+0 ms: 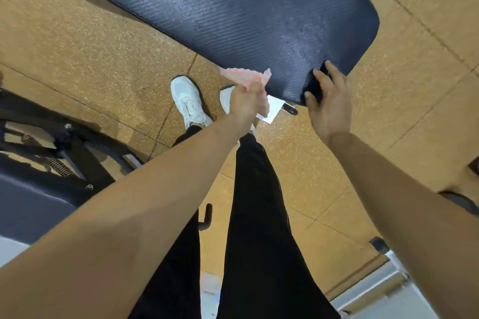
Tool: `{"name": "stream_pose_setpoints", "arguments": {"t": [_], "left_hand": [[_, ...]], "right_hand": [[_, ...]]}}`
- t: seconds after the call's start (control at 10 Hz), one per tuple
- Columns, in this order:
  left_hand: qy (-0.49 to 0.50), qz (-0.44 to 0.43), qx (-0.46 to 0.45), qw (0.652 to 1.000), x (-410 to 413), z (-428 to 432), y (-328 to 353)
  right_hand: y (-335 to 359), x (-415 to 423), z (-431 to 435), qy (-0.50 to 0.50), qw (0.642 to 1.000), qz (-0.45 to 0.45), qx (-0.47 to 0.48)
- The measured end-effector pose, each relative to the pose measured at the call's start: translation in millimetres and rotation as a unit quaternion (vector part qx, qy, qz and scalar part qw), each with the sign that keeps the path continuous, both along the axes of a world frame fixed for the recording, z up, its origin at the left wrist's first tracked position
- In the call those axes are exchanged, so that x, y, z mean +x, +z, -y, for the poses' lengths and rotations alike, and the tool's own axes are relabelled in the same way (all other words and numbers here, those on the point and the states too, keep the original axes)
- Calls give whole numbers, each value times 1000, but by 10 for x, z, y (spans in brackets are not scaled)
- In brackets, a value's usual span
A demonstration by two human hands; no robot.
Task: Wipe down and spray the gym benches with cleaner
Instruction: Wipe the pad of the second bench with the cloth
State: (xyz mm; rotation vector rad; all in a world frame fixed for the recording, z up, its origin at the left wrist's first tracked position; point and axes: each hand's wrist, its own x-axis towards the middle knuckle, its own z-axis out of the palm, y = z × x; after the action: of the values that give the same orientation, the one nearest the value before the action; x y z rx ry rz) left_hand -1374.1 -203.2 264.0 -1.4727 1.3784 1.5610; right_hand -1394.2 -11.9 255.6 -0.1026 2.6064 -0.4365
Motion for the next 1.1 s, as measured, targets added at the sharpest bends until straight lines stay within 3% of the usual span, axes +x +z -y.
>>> {"name": "stream_pose_setpoints", "arguments": {"t": [0.1, 0.2, 0.3, 0.4, 0.5, 0.6, 0.7, 0.8, 0.9, 1.0, 1.1], "left_hand": [[23, 8, 47, 999, 31, -37, 54], [57, 36, 65, 996, 42, -45, 159], [27, 85, 61, 994, 49, 34, 324], [-66, 79, 62, 993, 11, 105, 339], [-123, 52, 56, 989, -96, 243, 318], [-177, 30, 7, 984, -206, 431, 299], [-160, 31, -72, 984, -240, 626, 220], [-105, 57, -114, 986, -264, 688, 173], [-59, 81, -105, 989, -307, 647, 135], [-34, 96, -80, 992, -369, 620, 63], [-22, 108, -75, 991, -389, 603, 0]], "right_hand": [[37, 313, 140, -232, 967, 11, -103], [132, 552, 366, -521, 809, 126, -240], [166, 684, 689, -673, 579, 308, -341], [142, 675, 1016, -675, 442, 358, -470], [88, 527, 1267, -704, 350, 329, -523], [29, 370, 1406, -714, 349, 324, -513], [23, 292, 1449, -724, 329, 325, -512], [-57, 300, 1328, -734, 430, 283, -443], [-64, 383, 1131, -737, 484, 266, -388], [-112, 536, 864, -700, 606, 233, -298], [-178, 575, 528, -693, 592, 259, -321]]}}
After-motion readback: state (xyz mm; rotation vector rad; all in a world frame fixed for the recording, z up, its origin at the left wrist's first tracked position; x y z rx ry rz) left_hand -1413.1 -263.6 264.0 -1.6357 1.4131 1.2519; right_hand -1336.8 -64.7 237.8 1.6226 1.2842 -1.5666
